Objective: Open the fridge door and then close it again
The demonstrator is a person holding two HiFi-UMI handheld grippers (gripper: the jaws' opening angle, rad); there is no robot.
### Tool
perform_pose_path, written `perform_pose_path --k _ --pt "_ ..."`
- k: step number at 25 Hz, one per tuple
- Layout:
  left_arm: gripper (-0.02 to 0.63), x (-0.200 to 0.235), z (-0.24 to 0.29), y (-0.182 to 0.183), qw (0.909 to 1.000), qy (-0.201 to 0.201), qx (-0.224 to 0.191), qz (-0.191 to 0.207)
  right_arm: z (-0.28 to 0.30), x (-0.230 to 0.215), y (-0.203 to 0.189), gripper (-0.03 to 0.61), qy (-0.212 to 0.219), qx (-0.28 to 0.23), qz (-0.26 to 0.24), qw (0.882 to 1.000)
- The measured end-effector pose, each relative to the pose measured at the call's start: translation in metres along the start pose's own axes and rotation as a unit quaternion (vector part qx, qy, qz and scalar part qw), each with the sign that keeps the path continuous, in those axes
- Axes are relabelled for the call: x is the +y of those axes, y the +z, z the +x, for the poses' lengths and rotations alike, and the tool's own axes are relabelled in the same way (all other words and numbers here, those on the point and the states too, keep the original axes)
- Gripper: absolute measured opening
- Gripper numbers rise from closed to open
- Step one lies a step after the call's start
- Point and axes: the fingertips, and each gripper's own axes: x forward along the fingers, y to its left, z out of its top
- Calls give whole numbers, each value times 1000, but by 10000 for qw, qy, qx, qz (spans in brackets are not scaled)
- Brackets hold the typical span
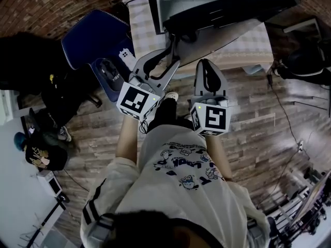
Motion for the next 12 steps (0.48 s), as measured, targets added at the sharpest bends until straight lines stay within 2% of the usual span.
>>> perform_pose_path --k 12 --pt "144 -56 -12 -3 9999 124 48 82 -51 -12 -2 41 123 -57 -20 9999"
